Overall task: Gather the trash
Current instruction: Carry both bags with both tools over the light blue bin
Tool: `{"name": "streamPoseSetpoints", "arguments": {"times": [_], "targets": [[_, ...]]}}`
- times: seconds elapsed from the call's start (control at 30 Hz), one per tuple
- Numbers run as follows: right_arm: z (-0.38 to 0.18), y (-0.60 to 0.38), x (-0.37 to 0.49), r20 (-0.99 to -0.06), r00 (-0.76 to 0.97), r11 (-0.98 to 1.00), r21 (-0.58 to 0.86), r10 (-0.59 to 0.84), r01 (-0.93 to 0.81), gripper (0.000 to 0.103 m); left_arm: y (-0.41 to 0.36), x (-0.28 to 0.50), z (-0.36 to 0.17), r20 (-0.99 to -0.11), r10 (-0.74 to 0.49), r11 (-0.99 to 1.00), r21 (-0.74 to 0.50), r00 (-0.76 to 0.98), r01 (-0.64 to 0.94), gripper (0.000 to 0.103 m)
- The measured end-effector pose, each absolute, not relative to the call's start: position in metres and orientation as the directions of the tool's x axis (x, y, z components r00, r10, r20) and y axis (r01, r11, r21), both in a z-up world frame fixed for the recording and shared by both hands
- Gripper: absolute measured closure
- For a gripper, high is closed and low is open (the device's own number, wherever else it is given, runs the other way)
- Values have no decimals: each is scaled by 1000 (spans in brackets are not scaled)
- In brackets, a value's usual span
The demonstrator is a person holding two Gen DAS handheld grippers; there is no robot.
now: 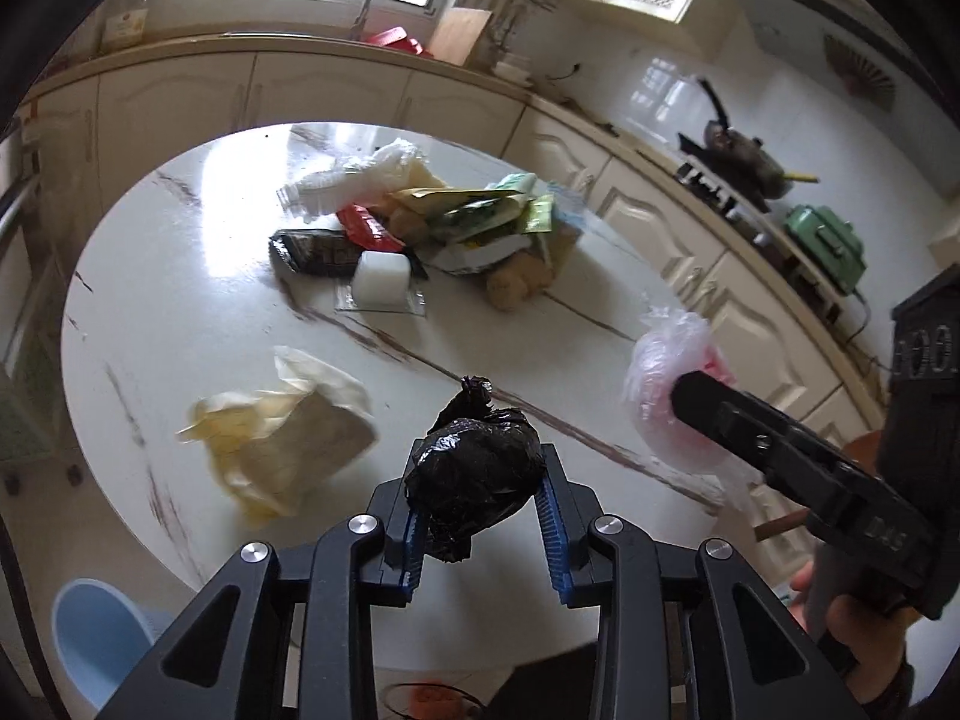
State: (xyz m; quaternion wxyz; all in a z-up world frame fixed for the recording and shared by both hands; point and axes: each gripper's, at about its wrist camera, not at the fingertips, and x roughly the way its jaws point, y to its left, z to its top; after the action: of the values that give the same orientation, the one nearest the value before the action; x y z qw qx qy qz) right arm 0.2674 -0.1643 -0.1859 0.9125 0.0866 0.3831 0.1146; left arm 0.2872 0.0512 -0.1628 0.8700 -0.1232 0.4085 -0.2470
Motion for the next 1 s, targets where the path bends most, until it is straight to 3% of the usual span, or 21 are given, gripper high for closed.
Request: {"name": "streamPoseSetpoints", "arguments": {"times": [0.07, 0.13, 0.27, 0.5, 0.67, 0.77, 0.9, 1.0], "targets": [[-184, -162, 264, -681, 681, 960, 241, 271, -141, 22, 56, 288, -165, -634, -576, 817, -463, 515, 343, 74], [-182, -159, 262, -678, 684, 960, 242, 269, -138, 22, 60, 288, -162, -651, -517, 855, -421, 556, 302, 74], [-176, -151, 257, -666, 695, 961, 231, 271, -153, 22, 65, 283, -148, -625, -531, 847, -416, 572, 332, 74], [-149, -134, 242, -626, 732, 963, 181, 270, -201, 22, 107, 235, -89, -465, -519, 845, -405, 717, 349, 74], [-123, -88, 229, -590, 728, 933, 147, 349, -329, 21, 179, 184, -85, -464, -326, 926, -333, 823, 179, 73], [-118, -38, 223, -587, 685, 886, 136, 432, -443, 21, 230, 154, -101, -492, -211, 936, -350, 845, 30, 73], [-128, 37, 216, -612, 596, 802, 112, 521, -586, 21, 290, 121, -136, -569, -32, 937, -304, 822, -173, 72], [-147, 96, 212, -648, 503, 725, 112, 572, -680, 21, 336, 102, -169, -622, 22, 902, -325, 782, -283, 73]]}}
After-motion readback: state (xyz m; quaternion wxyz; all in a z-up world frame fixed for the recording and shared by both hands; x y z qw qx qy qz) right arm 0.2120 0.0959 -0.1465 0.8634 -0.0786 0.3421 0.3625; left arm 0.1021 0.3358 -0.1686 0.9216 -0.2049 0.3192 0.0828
